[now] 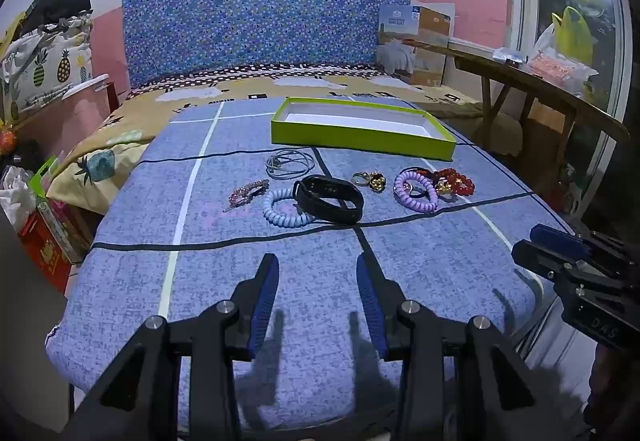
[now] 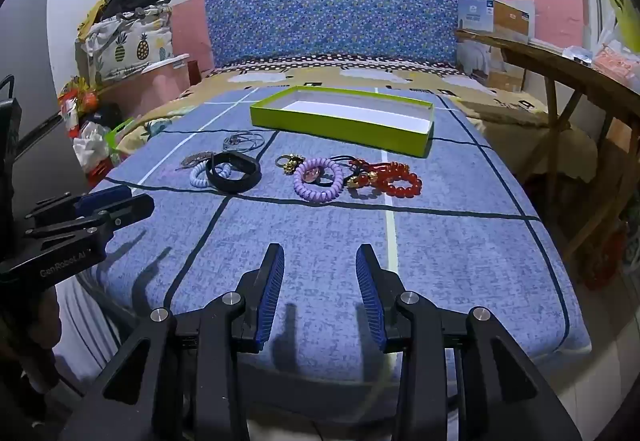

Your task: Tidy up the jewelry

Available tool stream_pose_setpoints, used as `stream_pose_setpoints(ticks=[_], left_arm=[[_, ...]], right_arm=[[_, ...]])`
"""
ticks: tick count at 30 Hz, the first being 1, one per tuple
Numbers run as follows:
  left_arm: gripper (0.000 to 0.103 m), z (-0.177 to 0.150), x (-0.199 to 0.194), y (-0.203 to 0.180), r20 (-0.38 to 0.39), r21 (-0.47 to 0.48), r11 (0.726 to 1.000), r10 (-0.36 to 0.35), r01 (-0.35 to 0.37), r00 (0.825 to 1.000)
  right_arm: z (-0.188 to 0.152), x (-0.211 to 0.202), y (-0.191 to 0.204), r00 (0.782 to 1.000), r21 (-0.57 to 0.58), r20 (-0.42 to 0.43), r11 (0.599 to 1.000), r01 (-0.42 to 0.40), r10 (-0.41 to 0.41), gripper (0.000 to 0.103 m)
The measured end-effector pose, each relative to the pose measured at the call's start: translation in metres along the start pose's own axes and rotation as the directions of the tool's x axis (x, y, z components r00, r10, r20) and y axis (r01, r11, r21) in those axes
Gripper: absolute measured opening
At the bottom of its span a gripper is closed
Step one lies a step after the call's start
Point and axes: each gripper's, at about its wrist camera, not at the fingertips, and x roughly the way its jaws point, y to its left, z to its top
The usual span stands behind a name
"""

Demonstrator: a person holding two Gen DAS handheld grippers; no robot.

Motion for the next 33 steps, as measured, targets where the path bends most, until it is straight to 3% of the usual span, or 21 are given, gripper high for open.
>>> stream_pose_setpoints(ticks=[33], left_arm=[[0.042, 0.0, -0.01, -0.004, 0.028, -0.001, 1.0, -0.009, 0.009, 1.0]], right_arm=[[-0.001, -0.007, 0.001, 1.0, 0.004, 0.022, 1.0, -0.002, 0.002, 0.039]])
